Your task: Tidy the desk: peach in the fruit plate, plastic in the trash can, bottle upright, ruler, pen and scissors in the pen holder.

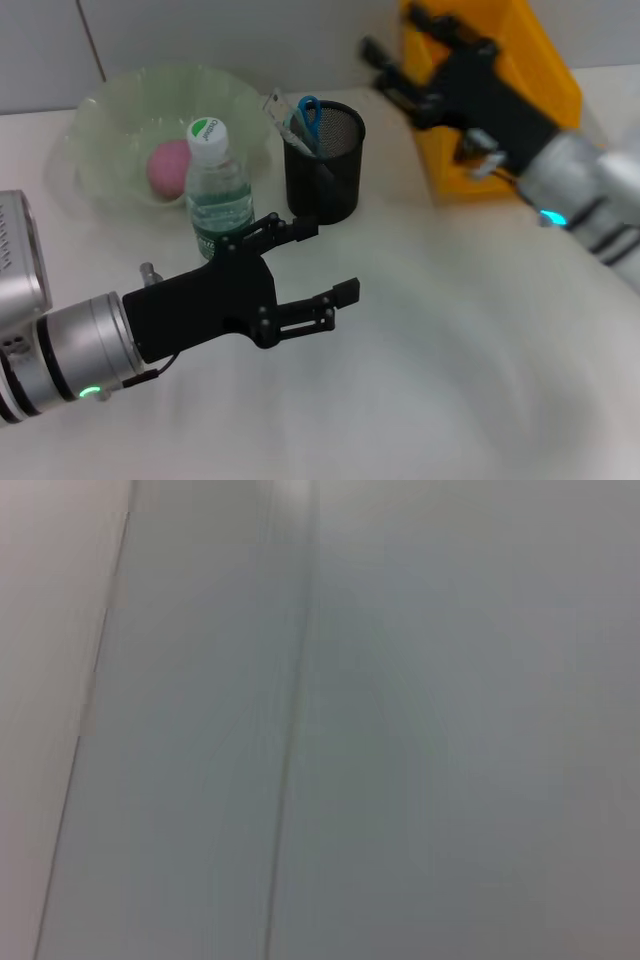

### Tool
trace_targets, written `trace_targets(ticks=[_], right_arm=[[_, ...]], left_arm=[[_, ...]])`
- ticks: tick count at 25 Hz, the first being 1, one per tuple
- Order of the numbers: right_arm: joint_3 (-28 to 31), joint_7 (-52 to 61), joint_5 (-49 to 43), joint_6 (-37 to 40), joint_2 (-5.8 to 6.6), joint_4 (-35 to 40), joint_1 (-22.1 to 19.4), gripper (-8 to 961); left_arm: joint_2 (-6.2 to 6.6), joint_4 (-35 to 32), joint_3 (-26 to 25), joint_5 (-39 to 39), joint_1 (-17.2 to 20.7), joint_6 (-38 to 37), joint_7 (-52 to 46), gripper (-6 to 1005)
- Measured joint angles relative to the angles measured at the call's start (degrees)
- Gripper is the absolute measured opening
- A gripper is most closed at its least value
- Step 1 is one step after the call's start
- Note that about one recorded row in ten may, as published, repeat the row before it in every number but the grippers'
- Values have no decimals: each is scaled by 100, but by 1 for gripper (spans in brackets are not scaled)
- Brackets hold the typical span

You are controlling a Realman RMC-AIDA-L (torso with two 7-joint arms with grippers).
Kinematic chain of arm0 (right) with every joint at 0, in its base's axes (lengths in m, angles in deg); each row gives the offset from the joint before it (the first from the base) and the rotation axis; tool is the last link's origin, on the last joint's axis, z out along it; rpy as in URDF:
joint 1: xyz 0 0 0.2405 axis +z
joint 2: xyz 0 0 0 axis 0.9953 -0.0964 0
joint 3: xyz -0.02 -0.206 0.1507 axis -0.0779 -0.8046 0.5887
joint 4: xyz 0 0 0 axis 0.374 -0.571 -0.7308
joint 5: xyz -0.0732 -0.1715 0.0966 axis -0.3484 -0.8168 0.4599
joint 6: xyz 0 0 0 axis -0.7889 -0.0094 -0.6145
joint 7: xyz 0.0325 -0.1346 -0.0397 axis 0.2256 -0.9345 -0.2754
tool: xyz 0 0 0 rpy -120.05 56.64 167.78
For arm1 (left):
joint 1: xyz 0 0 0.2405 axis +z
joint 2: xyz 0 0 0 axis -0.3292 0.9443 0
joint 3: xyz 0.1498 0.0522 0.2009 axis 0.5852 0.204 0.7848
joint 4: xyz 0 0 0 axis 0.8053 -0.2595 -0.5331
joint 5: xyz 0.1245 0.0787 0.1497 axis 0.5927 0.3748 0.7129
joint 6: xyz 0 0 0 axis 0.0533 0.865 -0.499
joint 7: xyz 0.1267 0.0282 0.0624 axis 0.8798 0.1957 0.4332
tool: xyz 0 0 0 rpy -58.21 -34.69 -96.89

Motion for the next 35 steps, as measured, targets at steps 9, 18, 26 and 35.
trace_targets(ticks=[9,18,26,35], right_arm=[[-1562,3820,-217,1911,113,2853,-1239,754],[-3479,4462,-658,2160,336,3763,-1966,789],[-3525,4370,-797,1948,154,3756,-1957,790],[-3537,4281,-798,1734,16,3685,-1907,789]], left_arm=[[100,-1,-4,262,-13,-17,-254,873],[294,-8,-122,1179,-192,-40,-841,873],[328,-14,-708,2008,-117,-58,-1019,873],[420,-13,-818,2077,72,-216,-1002,873]])
